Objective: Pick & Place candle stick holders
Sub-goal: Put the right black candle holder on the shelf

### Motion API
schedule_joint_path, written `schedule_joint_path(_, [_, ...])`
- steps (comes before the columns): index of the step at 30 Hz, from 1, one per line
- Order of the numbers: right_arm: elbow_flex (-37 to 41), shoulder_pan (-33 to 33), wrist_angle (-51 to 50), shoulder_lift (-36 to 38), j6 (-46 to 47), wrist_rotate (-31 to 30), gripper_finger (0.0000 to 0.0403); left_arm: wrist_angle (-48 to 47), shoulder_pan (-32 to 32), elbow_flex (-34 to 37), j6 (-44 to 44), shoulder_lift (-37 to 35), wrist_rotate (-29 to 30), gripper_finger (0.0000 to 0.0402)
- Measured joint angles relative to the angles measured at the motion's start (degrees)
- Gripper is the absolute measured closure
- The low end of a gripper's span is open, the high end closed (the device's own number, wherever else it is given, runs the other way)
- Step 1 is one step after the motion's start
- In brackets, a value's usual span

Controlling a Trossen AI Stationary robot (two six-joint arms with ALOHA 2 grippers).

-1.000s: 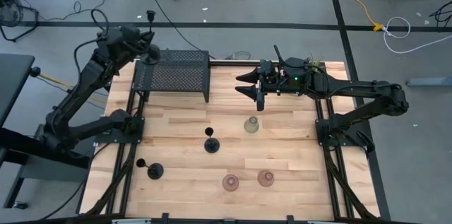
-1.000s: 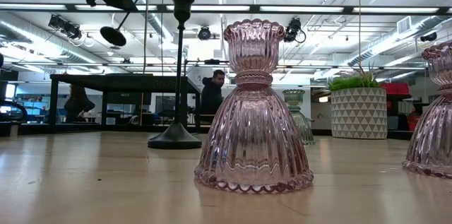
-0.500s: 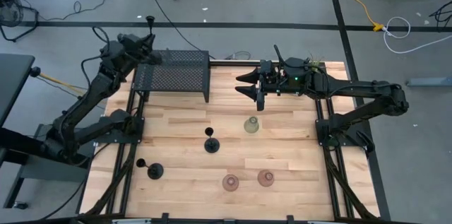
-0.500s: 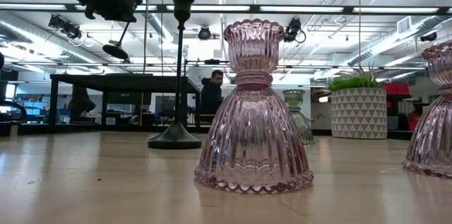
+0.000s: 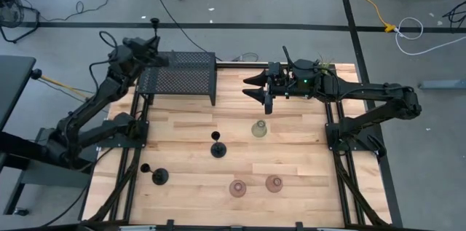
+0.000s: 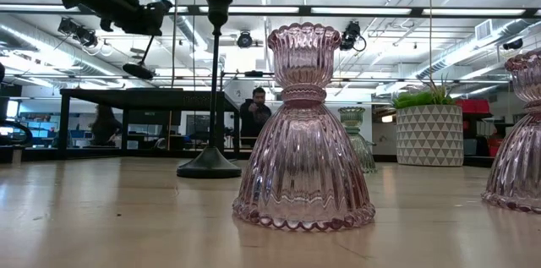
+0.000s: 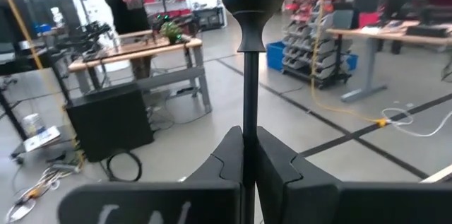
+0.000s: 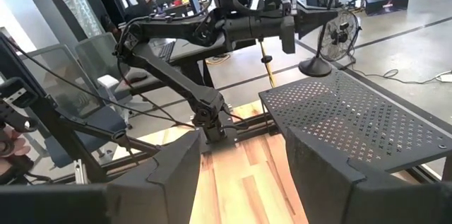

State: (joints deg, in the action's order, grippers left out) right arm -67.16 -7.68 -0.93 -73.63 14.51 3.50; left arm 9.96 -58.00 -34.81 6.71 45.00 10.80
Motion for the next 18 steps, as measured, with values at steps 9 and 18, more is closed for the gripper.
schedule_joint_path(9, [0.0, 0.0, -0.2, 0.0, 0.1, 0.4, 0.0195, 5.2, 2.9, 0.0, 0.1, 4.5, 11.0, 0.0386])
schedule_joint_path(18, [0.0, 0.0, -0.4, 0.0, 0.0, 0.6, 0.0195, 7.9, 4.6, 0.0, 1.6, 8.4, 19.2, 0.0386])
